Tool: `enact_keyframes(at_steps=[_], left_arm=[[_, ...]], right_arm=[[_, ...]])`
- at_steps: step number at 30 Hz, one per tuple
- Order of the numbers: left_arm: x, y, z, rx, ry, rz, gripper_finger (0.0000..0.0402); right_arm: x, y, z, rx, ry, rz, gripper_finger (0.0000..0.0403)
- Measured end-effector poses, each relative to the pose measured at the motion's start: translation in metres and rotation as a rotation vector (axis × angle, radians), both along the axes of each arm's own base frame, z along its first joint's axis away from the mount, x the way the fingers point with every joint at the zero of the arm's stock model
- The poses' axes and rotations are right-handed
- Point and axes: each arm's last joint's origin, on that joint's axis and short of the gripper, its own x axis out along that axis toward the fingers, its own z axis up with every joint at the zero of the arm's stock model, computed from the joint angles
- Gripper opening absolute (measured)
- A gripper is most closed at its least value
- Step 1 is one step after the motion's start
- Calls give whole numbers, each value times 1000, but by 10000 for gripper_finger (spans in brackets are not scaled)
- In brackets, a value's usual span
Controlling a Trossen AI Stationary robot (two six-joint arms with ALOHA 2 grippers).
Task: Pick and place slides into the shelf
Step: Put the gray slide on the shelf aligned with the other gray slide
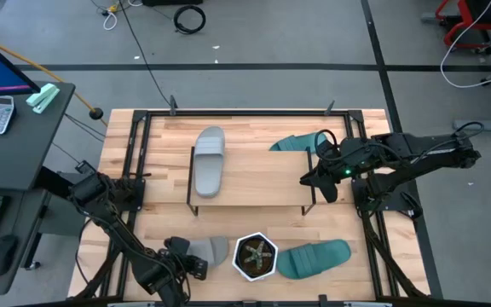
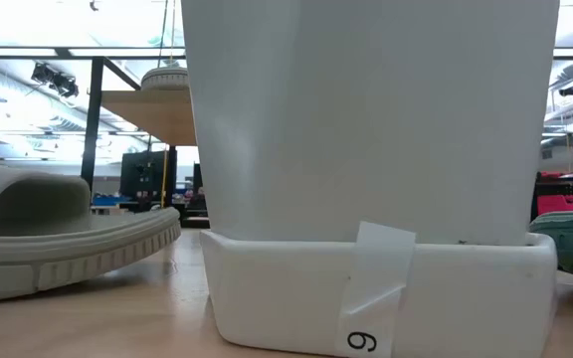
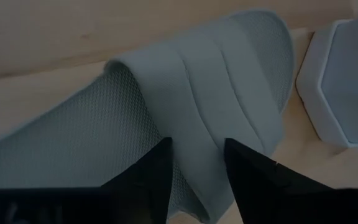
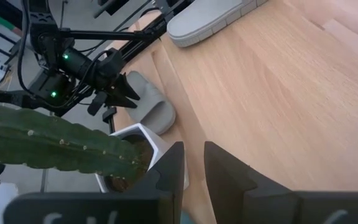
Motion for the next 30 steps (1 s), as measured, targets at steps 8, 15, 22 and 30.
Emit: enact_keyframes(at_steps=[8,15,22,30], left_arm=[[-5,-1,13,-33,-29,-12,123],[-9,2,24,-44,-41,-17,120],[-11,1,22,-97,36,-30,144],[-5,4,19,-81,34,-6,177]], right_arm=[[0,0,0,-2,0,2,69],[0,0,0,-5,-1,3,69],[0,0,0,-5,-1,3,69],[0,0,0,-5,-1,3,69]])
